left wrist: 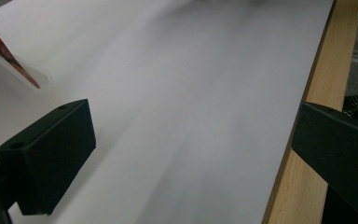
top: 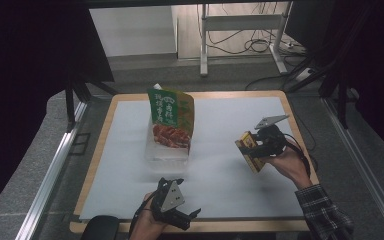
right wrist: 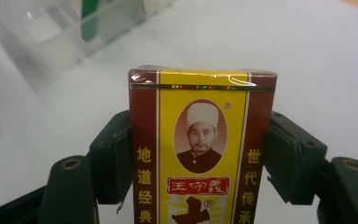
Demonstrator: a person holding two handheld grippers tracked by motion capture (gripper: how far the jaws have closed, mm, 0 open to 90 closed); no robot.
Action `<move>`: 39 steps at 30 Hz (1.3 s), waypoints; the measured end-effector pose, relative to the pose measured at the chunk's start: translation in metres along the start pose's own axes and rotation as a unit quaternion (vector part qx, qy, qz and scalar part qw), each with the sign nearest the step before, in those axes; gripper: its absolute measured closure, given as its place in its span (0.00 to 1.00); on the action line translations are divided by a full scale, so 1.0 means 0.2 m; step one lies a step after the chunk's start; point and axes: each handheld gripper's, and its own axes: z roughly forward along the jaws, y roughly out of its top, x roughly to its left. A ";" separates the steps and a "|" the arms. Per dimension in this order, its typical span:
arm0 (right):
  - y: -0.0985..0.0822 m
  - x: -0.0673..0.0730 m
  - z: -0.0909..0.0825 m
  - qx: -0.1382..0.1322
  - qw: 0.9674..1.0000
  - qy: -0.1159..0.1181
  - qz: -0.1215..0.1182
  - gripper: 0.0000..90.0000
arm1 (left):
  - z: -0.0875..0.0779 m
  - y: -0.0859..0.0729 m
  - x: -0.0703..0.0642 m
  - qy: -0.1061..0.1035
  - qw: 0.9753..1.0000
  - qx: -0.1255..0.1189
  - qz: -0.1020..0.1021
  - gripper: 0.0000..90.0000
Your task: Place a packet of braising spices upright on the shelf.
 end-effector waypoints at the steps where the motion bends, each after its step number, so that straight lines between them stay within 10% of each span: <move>1: 0.00 0.00 0.00 -0.005 1.000 0.000 -0.001 0.36 | 0.00 0.00 0.00 0.000 1.000 -0.001 -0.001 0.00; 39: 0.28 0.24 0.05 -0.149 0.986 0.060 -0.039 0.36 | -0.01 0.00 0.02 0.000 1.000 -0.004 -0.008 0.00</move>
